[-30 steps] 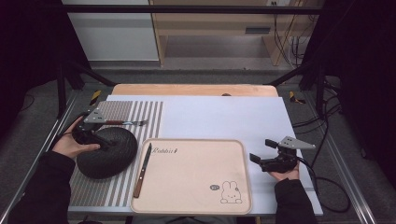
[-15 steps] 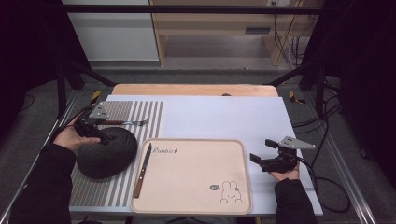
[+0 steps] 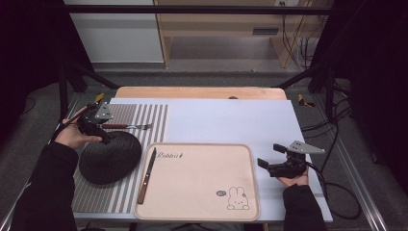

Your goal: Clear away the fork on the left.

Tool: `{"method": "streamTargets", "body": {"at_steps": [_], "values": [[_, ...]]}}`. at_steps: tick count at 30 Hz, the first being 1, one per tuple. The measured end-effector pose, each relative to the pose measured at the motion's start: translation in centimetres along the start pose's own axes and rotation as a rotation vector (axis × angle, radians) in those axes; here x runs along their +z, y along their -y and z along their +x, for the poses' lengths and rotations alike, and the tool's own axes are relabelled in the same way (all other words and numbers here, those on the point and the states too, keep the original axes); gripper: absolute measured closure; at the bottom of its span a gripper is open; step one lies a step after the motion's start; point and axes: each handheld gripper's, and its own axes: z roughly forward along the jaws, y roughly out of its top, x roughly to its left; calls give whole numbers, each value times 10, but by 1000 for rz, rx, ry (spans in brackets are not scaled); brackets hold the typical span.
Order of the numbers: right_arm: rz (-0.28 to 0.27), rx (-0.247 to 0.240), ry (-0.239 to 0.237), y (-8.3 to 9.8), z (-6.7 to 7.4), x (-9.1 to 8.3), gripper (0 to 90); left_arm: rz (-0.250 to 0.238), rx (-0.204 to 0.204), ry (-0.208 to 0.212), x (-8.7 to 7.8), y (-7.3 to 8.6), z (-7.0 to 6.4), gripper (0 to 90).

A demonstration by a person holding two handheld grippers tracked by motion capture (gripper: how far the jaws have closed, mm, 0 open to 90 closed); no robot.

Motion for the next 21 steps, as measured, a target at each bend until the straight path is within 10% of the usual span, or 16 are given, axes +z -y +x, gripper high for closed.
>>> {"method": "streamTargets", "body": {"at_steps": [21], "values": [[4,-2,4,1,0,1,2,77,124,-42,26,19,18,110]]}}
